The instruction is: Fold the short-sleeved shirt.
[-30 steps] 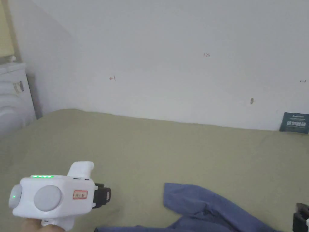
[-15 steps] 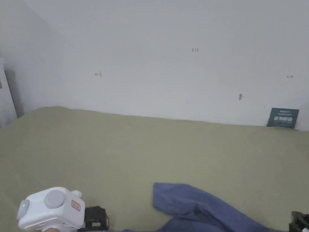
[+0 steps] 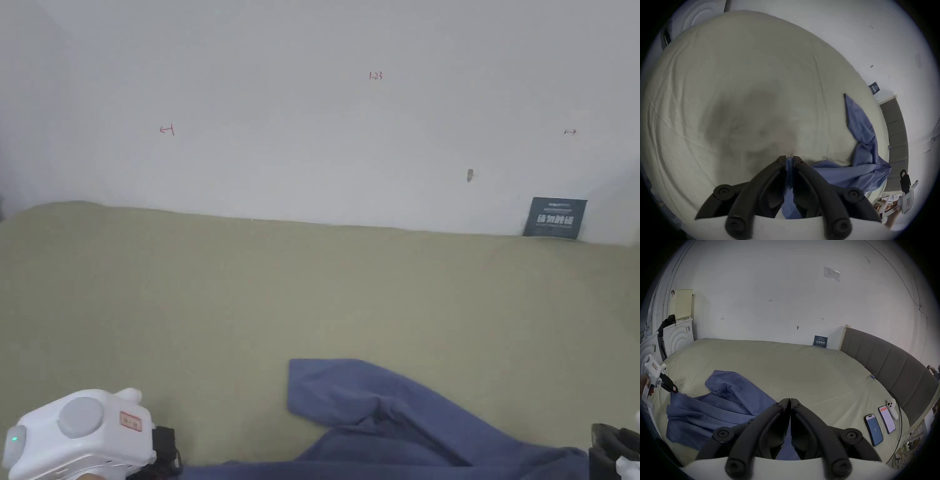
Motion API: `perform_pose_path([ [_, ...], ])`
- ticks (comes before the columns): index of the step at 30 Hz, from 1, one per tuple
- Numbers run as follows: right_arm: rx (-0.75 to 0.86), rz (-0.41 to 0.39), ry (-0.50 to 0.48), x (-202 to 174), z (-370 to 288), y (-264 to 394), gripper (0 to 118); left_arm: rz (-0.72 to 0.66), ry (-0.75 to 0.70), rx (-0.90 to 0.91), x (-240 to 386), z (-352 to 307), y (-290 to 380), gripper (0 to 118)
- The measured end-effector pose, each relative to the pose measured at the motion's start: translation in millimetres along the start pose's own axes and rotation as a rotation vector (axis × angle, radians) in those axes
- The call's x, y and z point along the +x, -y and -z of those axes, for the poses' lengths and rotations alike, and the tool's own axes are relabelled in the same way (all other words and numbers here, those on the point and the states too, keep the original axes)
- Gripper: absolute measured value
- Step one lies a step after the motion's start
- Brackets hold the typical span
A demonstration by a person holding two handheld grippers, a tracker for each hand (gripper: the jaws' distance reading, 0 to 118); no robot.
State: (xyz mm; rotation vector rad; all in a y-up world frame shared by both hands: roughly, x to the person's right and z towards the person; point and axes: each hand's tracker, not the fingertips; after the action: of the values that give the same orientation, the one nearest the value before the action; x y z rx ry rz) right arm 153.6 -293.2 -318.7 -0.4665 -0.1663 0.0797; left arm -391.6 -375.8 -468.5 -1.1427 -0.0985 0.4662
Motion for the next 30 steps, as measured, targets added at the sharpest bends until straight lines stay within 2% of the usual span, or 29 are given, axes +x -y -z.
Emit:
perform_pose_path([
  [2, -0.028, 0.021, 0.002, 13, 4, -1, 7, 0.043, 0.009, 0.011, -1, -5, -1, 9],
  [4, -0.132, 0.087, -0.054, 29, 13, -3, 9, 0.062, -0.001, 0.017, 1, -10, -2, 9],
  [5, -0.184, 0.116, -0.081, 36, 18, -3, 18, 0.071, 0.000, 0.026, 3, -11, -2, 9],
  [6, -0.238, 0.160, -0.128, 41, 25, -1, 45, 0.081, 0.009, 0.040, 4, -14, -3, 9],
  [8, -0.295, 0.169, -0.126, 49, 39, 6, 106, 0.084, 0.022, 0.047, 6, -17, -4, 9],
  [9, -0.275, 0.163, -0.101, 50, 42, 9, 117, 0.084, 0.023, 0.050, 7, -17, -5, 9],
  [11, -0.275, 0.150, -0.095, 53, 46, 15, 113, 0.100, 0.031, 0.060, 8, -18, -5, 9],
  [14, -0.338, 0.129, -0.181, 49, 50, 24, 113, 0.121, 0.026, 0.059, 11, -19, -5, 9],
  [17, -0.346, 0.074, -0.185, 42, 58, 30, 112, 0.127, 0.031, 0.065, 12, -18, -5, 9],
  [18, -0.355, 0.046, -0.195, 40, 61, 33, 103, 0.129, 0.036, 0.068, 12, -17, -5, 9],
  [19, -0.370, 0.025, -0.207, 40, 63, 33, 81, 0.130, 0.038, 0.069, 12, -17, -4, 9],
  [20, -0.385, 0.007, -0.203, 39, 64, 32, 46, 0.134, 0.039, 0.073, 12, -18, -4, 9],
  [21, -0.377, -0.008, -0.183, 37, 64, 31, 46, 0.142, 0.043, 0.081, 11, -18, -4, 9],
  [22, -0.376, -0.030, -0.178, 37, 64, 31, 33, 0.149, 0.048, 0.087, 11, -19, -4, 9],
  [23, -0.362, -0.009, -0.192, 37, 61, 31, 15, 0.153, 0.053, 0.092, 11, -21, -4, 9],
  [30, -0.295, 0.060, -0.230, 35, 44, 6, 11, 0.163, 0.134, 0.252, 18, -55, -13, 9],
])
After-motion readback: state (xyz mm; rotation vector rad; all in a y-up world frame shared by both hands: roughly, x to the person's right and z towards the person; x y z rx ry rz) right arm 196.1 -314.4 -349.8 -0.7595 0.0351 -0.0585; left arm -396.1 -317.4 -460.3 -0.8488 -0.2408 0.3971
